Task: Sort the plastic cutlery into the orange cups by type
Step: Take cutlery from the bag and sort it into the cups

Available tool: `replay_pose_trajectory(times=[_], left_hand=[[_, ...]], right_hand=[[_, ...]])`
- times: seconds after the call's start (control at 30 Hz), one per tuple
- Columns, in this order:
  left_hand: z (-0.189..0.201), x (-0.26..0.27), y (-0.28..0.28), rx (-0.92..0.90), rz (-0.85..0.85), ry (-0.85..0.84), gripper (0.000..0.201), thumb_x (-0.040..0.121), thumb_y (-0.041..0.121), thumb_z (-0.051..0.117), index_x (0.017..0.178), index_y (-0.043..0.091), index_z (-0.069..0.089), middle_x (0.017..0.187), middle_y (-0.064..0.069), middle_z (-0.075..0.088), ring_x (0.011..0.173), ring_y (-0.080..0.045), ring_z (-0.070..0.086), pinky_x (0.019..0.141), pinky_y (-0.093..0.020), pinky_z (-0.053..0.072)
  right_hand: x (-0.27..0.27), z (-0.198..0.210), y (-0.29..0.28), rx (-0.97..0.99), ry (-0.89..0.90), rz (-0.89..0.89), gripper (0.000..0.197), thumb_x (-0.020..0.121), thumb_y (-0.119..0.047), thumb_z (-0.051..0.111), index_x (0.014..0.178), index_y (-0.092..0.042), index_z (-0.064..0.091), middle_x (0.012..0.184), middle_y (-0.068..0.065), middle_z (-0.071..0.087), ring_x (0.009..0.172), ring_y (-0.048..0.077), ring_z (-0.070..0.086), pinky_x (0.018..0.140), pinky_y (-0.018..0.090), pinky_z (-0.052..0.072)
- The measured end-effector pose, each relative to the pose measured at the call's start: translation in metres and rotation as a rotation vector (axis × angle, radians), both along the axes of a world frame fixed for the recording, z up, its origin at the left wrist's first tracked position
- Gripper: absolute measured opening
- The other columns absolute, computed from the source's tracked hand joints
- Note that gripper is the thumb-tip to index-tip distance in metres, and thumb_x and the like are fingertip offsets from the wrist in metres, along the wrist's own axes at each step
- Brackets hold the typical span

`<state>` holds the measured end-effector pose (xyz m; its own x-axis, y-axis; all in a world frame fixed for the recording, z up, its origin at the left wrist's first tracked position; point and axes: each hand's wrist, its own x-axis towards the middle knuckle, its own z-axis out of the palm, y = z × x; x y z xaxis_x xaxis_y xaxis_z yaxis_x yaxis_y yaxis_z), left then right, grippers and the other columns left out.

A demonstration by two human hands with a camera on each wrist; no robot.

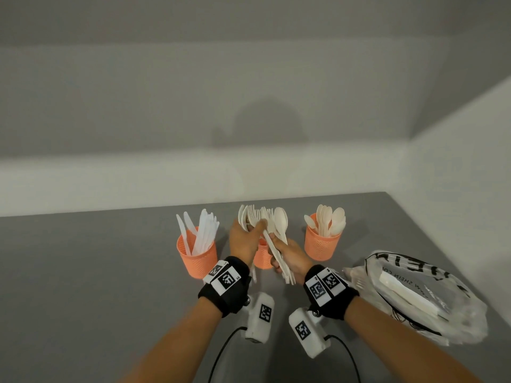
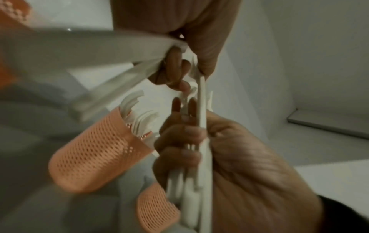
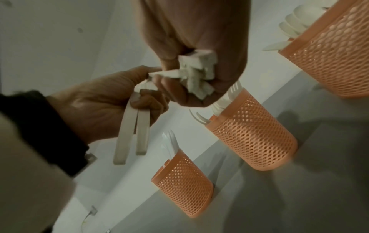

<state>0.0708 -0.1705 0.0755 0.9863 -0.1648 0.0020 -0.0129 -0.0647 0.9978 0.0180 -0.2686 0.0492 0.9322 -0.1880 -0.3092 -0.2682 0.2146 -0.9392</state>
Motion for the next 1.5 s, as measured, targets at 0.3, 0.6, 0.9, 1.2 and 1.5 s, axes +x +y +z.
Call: replay_pose_trajectory(times=[0.3, 0.6, 0.9, 1.2, 1.5], left_hand=[[-0.002, 0.0, 0.007, -0.11, 0.098, 0.181, 0.039, 0.095, 0.023, 0.039, 0.059, 0.012, 0.051, 0.056, -0.006, 0.057, 0.058, -0.027, 0.057, 0.068, -0.037, 0.052], [0.006, 0.0, 0.018, -0.028, -0.067, 0.104, 0.022, 0.088, 0.026, 0.062, 0.082, 0.005, 0.06, 0.035, 0.008, 0.043, 0.026, 0.0, 0.039, 0.034, -0.011, 0.032], [-0.014, 0.003, 0.009, 0.015, 0.08, 0.063, 0.05, 0.069, 0.037, 0.074, 0.105, 0.005, 0.06, 0.092, -0.01, 0.069, 0.081, -0.02, 0.068, 0.072, -0.032, 0.055], [-0.017, 0.001, 0.008, 0.116, 0.053, 0.067, 0.024, 0.082, 0.006, 0.059, 0.06, 0.013, 0.053, 0.055, 0.0, 0.051, 0.052, -0.015, 0.049, 0.049, -0.021, 0.036], [-0.016, -0.002, 0.004, -0.065, 0.044, 0.114, 0.027, 0.092, 0.005, 0.045, 0.066, 0.011, 0.049, 0.054, -0.004, 0.05, 0.034, -0.004, 0.045, 0.035, -0.016, 0.033]], right_hand=[[0.001, -0.011, 0.0, 0.047, -0.024, 0.022, 0.033, 0.098, -0.036, 0.038, 0.098, -0.011, 0.06, 0.052, -0.002, 0.045, 0.047, 0.01, 0.047, 0.051, 0.02, 0.045], [0.002, -0.005, 0.0, -0.078, -0.053, 0.067, 0.027, 0.098, -0.034, 0.041, 0.085, -0.014, 0.054, 0.052, -0.001, 0.041, 0.035, 0.008, 0.044, 0.04, 0.02, 0.043], [0.0, -0.018, 0.001, -0.697, -0.169, 0.04, 0.035, 0.098, -0.034, 0.04, 0.127, -0.02, 0.054, 0.09, -0.012, 0.067, 0.084, 0.012, 0.063, 0.075, 0.027, 0.047], [-0.003, -0.013, 0.005, -0.635, -0.188, 0.022, 0.046, 0.095, -0.045, 0.038, 0.123, -0.013, 0.056, 0.103, -0.001, 0.067, 0.096, 0.016, 0.063, 0.083, 0.028, 0.045], [-0.005, -0.006, 0.0, -0.187, -0.094, -0.049, 0.029, 0.1, -0.022, 0.038, 0.078, -0.017, 0.056, 0.053, -0.004, 0.056, 0.044, 0.004, 0.055, 0.045, 0.018, 0.046]])
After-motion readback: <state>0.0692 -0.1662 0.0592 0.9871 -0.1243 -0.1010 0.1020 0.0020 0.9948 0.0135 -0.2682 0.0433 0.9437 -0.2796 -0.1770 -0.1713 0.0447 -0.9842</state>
